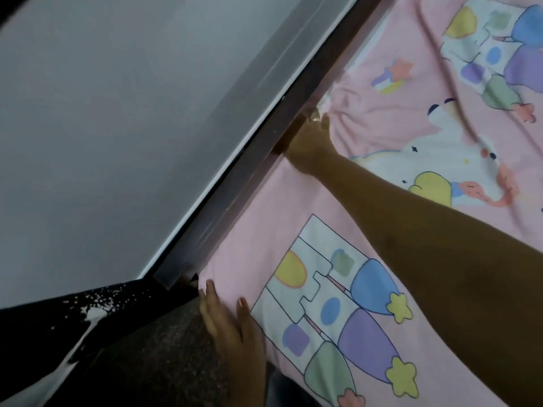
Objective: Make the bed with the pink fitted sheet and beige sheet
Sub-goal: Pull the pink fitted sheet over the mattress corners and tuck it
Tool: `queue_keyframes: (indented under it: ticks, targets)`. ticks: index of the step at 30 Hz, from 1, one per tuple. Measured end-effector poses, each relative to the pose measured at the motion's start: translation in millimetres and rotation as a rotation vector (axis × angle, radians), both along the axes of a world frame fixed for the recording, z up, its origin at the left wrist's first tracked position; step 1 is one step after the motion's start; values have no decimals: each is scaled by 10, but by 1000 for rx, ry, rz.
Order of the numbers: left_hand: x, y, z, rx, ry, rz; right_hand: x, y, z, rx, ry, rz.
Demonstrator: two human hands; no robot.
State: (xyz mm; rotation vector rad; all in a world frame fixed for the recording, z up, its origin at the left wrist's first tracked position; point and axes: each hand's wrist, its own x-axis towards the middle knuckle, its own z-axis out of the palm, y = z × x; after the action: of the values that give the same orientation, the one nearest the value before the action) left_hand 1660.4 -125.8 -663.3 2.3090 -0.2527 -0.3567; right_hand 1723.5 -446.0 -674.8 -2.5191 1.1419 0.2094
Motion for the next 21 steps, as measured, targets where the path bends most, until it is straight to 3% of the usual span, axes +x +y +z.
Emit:
queue_keyframes:
  ticks: [2, 7, 13, 16, 21]
  targets:
    - [14, -83, 15, 73, -93, -106, -329, 132, 88, -61, -99, 107]
    - [-137, -503, 66, 433, -247, -508, -1282, 456, 7, -168, -197, -36]
    - [-314, -1126, 116, 585, -316, -917, -2384, -80, 127, -300, 41, -381]
    - [-359, -1407, 77, 667, -347, -1029, -2751, -416, 190, -186, 177, -533]
    - [-611, -1911, 53, 592, -389, -1106, -3125, -893, 254, -181, 287, -644]
